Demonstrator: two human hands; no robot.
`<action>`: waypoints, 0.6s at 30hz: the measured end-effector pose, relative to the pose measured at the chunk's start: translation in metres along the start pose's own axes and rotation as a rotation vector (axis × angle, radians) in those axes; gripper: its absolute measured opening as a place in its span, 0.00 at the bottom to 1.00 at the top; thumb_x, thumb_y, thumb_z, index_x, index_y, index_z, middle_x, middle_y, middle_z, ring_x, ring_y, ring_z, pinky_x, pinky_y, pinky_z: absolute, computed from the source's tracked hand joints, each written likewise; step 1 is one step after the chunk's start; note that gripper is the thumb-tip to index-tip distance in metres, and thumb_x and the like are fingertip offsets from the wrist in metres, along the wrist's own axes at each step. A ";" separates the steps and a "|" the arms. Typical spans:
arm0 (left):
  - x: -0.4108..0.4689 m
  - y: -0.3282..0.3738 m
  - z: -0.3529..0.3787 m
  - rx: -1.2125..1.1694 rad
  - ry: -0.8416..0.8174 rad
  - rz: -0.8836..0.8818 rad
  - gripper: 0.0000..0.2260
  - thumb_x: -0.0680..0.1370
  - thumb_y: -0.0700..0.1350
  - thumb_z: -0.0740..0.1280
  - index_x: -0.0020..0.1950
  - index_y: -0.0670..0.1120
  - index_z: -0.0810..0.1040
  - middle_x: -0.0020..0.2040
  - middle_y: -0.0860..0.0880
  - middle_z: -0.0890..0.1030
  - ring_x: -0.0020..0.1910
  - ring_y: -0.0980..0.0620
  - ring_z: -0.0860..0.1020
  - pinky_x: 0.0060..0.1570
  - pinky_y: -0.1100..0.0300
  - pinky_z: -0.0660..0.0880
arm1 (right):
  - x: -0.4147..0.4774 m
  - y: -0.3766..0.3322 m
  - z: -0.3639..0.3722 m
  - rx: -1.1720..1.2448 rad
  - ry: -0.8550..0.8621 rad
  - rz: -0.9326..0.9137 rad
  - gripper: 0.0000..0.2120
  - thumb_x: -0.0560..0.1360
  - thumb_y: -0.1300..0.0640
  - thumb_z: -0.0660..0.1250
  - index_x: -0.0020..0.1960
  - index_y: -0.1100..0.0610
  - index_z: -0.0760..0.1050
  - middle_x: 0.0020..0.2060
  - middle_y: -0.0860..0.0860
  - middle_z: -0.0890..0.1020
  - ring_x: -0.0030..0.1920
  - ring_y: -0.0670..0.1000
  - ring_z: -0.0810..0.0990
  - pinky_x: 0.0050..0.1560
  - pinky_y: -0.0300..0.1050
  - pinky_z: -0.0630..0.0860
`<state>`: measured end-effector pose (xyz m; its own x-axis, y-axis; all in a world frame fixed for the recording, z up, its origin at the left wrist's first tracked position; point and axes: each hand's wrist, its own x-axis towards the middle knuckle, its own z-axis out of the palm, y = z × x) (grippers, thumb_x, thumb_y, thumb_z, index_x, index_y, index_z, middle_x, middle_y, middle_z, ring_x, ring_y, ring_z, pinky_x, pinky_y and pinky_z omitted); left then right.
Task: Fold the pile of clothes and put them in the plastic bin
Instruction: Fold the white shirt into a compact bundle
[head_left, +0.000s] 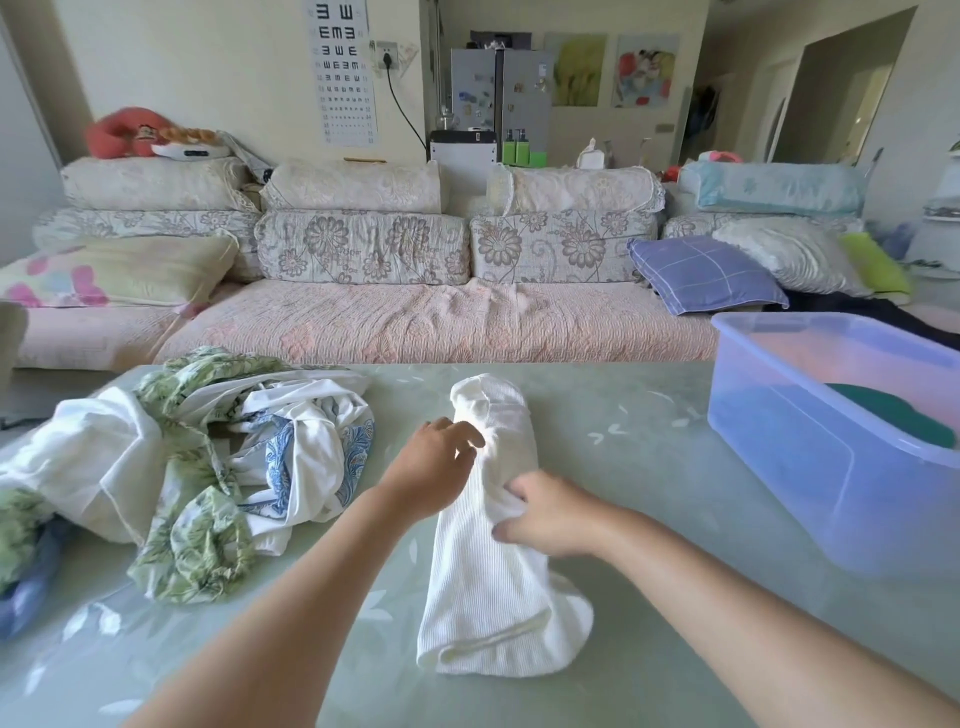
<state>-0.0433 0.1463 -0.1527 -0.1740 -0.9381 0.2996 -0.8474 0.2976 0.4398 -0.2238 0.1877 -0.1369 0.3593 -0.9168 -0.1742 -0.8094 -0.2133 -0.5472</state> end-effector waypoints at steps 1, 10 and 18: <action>-0.003 0.004 0.000 -0.040 -0.033 -0.062 0.09 0.81 0.46 0.60 0.59 0.52 0.77 0.51 0.47 0.78 0.50 0.47 0.75 0.47 0.57 0.67 | -0.005 -0.007 0.008 0.028 -0.062 -0.028 0.09 0.72 0.51 0.72 0.43 0.55 0.74 0.37 0.49 0.77 0.36 0.49 0.77 0.36 0.42 0.71; -0.043 -0.001 0.010 0.094 -0.461 -0.516 0.34 0.75 0.57 0.68 0.73 0.39 0.60 0.55 0.40 0.81 0.42 0.44 0.82 0.45 0.55 0.77 | -0.008 0.014 0.024 0.047 0.032 -0.080 0.15 0.76 0.62 0.62 0.52 0.49 0.83 0.41 0.36 0.78 0.43 0.38 0.76 0.38 0.22 0.66; -0.062 -0.014 -0.006 -0.365 -0.577 -0.606 0.14 0.80 0.44 0.64 0.55 0.33 0.78 0.36 0.41 0.82 0.27 0.50 0.80 0.29 0.63 0.76 | 0.009 0.037 0.036 -0.219 0.077 -0.116 0.25 0.72 0.53 0.69 0.69 0.49 0.69 0.71 0.47 0.64 0.72 0.52 0.66 0.71 0.48 0.64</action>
<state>-0.0175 0.2017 -0.1719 -0.0580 -0.8657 -0.4971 -0.6811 -0.3298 0.6537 -0.2337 0.1841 -0.1878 0.4259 -0.9032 -0.0535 -0.8492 -0.3787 -0.3680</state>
